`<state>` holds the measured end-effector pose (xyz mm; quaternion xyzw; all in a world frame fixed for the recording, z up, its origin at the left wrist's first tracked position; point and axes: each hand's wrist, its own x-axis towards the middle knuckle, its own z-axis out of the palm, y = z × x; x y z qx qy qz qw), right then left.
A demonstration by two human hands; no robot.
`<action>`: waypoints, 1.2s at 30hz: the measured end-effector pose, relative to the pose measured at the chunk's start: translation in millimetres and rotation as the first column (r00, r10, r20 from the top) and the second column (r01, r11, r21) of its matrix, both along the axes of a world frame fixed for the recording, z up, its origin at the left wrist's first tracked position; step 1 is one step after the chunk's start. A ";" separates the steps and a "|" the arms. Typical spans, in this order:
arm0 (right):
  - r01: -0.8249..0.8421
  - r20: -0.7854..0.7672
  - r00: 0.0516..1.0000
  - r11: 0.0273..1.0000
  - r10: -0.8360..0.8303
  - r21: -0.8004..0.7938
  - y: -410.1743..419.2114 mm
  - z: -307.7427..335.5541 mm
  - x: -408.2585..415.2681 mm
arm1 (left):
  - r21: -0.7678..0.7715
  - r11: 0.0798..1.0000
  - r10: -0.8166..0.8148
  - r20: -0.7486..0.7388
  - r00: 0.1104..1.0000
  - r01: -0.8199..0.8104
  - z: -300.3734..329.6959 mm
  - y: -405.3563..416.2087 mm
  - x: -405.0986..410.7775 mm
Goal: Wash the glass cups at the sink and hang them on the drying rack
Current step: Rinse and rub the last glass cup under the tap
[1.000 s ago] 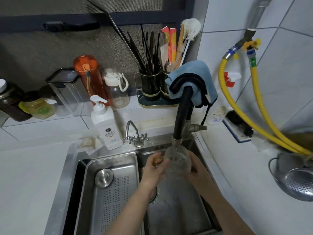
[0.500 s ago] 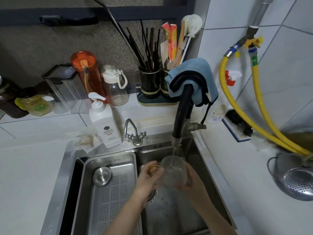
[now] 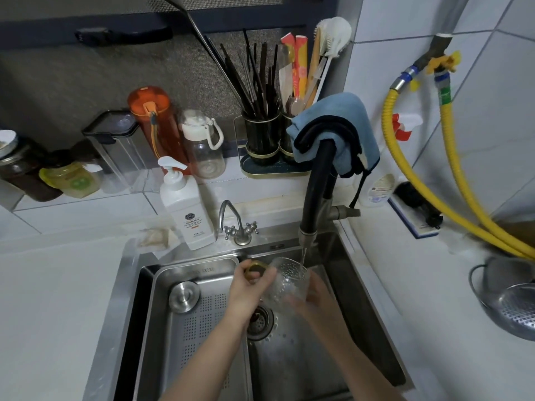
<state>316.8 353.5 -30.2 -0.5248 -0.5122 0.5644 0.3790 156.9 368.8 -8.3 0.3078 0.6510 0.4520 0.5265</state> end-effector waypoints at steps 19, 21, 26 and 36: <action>0.088 -0.180 0.974 0.958 -0.140 -0.272 18.8 17.0 -20.8 | 0.225 0.966 -0.089 -0.181 0.979 0.130 18.1 13.8 10.3; 0.082 -0.159 0.978 0.953 -0.133 -0.291 17.8 17.0 -18.5 | 0.233 0.957 -0.090 -0.321 0.943 0.171 22.1 17.7 11.7; 0.058 -0.090 0.993 0.988 -0.072 -0.143 18.0 23.1 -7.7 | 0.192 0.955 -0.123 -0.434 0.892 0.225 20.8 23.3 9.6; 0.007 -0.147 0.989 1.000 -0.010 -0.021 41.5 56.4 3.1 | 0.206 0.960 -0.172 -0.094 0.981 0.188 23.1 13.0 22.2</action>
